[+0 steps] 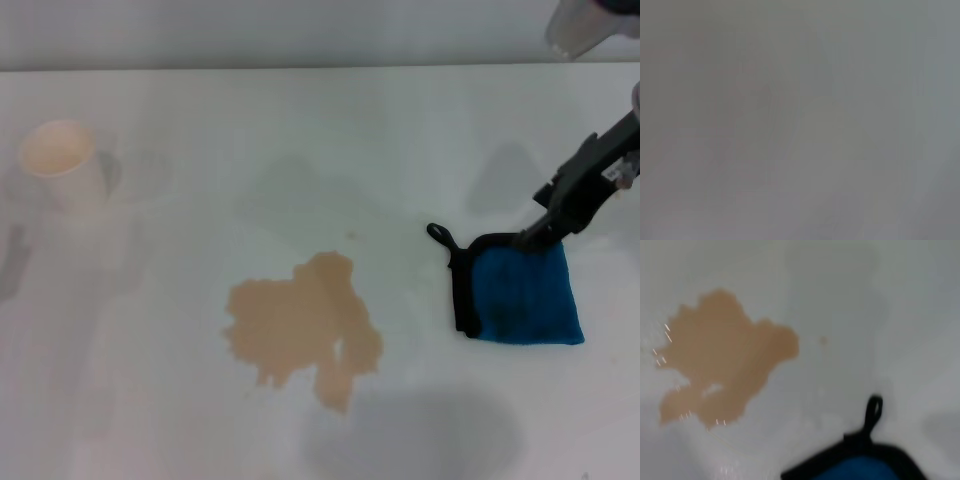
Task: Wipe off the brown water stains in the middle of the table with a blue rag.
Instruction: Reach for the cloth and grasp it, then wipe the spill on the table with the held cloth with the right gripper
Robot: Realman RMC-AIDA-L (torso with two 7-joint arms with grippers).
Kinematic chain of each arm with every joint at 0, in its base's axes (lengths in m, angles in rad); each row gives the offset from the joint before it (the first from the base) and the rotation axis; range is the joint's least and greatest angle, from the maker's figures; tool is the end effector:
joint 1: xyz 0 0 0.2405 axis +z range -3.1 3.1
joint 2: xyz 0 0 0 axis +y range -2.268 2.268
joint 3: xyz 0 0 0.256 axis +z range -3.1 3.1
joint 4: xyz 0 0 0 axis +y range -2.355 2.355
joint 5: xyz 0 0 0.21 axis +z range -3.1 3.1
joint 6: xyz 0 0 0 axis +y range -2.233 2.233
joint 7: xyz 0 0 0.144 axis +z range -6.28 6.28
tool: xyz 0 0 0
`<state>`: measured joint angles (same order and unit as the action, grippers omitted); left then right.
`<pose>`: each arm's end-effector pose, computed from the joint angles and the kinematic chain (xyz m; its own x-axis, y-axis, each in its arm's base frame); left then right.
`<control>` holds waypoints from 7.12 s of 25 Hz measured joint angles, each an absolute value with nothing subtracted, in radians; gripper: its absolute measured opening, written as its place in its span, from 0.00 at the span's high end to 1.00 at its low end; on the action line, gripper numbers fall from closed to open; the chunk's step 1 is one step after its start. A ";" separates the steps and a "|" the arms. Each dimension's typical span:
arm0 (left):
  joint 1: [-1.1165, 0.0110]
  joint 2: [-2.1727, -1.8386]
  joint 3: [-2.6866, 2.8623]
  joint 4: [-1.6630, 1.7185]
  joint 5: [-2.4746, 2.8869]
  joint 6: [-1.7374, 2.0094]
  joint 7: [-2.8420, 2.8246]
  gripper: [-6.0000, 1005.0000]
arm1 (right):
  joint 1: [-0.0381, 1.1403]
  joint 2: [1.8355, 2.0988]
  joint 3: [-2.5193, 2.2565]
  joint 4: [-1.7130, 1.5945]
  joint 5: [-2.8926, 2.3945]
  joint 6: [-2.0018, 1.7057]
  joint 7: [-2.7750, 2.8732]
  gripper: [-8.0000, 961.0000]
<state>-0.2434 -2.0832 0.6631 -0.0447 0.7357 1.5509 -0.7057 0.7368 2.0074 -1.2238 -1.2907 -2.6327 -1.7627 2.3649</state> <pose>-0.3758 0.2334 0.0233 0.2902 -0.1498 0.9452 0.9505 -0.0700 -0.3029 0.1750 0.3698 0.0456 0.7544 -0.5596 0.3431 -0.4388 -0.8187 -0.3704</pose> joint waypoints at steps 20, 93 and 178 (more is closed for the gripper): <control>-0.259 -2.081 0.661 -0.047 0.628 1.511 -0.545 0.14 | 0.816 2.028 -1.524 -1.085 -2.704 -1.580 2.587 0.25; -0.300 -2.078 0.662 -0.031 0.523 1.508 -0.468 0.14 | 0.820 2.026 -1.604 -0.887 -2.642 -1.441 2.631 0.85; -0.328 -2.083 0.667 -0.030 0.534 1.505 -0.477 0.14 | 0.837 2.021 -2.096 -0.827 -2.227 -0.657 2.605 0.93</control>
<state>-0.3284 -2.0831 0.6673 -0.0295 0.5337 1.5047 -0.4771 0.8366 2.0206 -2.0955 -0.8275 -2.2274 -0.6566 2.6046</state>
